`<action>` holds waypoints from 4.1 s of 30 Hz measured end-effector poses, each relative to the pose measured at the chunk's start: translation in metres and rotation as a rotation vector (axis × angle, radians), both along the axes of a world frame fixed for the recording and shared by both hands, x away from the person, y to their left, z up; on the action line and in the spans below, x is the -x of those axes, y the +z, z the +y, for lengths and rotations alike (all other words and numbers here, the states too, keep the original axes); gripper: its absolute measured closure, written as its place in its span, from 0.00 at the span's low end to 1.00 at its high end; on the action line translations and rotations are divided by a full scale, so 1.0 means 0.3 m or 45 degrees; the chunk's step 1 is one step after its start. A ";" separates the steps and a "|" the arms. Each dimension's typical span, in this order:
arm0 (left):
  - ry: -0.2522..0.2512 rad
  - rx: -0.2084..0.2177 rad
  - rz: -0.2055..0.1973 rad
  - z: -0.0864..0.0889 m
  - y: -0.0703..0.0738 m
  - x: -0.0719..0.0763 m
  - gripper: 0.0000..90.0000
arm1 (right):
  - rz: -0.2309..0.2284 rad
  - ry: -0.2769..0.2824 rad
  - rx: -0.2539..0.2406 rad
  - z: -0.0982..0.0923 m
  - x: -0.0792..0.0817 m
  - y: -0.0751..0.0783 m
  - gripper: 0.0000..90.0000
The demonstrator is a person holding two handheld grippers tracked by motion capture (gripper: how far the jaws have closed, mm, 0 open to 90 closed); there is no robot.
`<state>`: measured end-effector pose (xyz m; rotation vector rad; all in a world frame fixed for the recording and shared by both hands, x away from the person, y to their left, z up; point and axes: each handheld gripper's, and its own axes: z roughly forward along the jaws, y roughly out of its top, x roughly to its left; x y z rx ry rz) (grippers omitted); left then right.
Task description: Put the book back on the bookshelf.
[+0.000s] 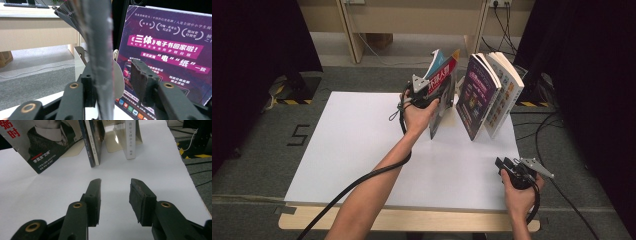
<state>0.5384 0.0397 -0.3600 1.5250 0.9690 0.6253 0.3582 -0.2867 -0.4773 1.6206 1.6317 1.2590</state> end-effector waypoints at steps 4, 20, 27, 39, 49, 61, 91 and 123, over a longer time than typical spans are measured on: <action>0.005 0.007 0.009 0.006 -0.001 0.007 0.58 | 0.002 -0.001 -0.001 0.002 0.001 0.001 0.69; 0.002 0.013 0.054 0.051 0.012 0.032 0.50 | 0.001 -0.006 -0.006 0.009 0.002 0.003 0.69; 0.000 0.030 0.064 0.067 0.011 0.038 0.49 | -0.005 -0.002 0.002 0.009 0.003 0.005 0.69; -0.053 0.028 0.072 0.088 0.019 0.074 0.43 | -0.001 -0.001 -0.007 0.012 0.004 0.007 0.69; -0.069 0.045 0.102 0.119 0.009 0.095 0.41 | -0.003 -0.004 -0.003 0.014 0.003 0.007 0.69; -0.086 0.029 0.107 0.155 -0.001 0.125 0.40 | -0.008 -0.003 0.008 0.014 0.003 0.007 0.69; -0.100 0.024 0.191 0.304 -0.065 0.233 0.40 | -0.007 0.004 0.026 0.020 0.000 0.003 0.68; -0.029 0.024 0.251 0.532 -0.206 0.363 0.41 | 0.004 0.003 0.023 0.031 0.003 0.001 0.68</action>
